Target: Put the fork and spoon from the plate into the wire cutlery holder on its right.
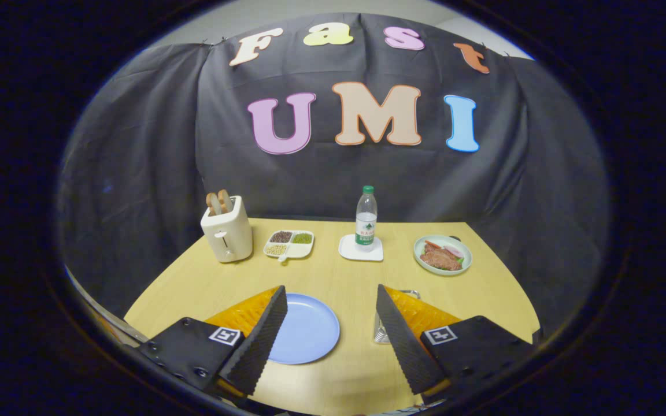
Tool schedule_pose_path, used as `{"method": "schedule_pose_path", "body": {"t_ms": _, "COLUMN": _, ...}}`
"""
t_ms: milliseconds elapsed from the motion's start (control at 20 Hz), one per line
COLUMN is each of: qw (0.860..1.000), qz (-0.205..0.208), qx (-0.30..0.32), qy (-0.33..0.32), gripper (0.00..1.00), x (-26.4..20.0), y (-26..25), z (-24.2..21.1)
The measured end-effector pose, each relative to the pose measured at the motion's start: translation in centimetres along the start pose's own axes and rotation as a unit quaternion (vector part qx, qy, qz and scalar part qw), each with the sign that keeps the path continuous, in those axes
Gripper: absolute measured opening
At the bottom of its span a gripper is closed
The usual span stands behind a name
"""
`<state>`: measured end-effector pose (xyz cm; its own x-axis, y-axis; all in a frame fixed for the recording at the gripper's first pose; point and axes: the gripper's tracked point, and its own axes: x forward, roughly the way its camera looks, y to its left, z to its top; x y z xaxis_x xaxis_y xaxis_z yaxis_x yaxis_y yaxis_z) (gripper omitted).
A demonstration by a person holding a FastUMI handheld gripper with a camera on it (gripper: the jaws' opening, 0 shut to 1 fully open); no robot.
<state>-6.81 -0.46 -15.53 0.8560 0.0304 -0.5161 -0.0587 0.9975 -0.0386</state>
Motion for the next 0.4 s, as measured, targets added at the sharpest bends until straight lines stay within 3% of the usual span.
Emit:
{"method": "schedule_pose_path", "body": {"t_ms": 200, "qw": 0.994, "qz": -0.036, "qx": -0.011, "qy": -0.100, "gripper": 0.98, "x": -0.6, "y": 1.0, "z": 1.7}}
{"method": "schedule_pose_path", "body": {"t_ms": 400, "qw": 0.989, "qz": -0.052, "qx": -0.016, "qy": -0.139, "gripper": 0.98, "x": -1.2, "y": 1.9, "z": 2.1}}
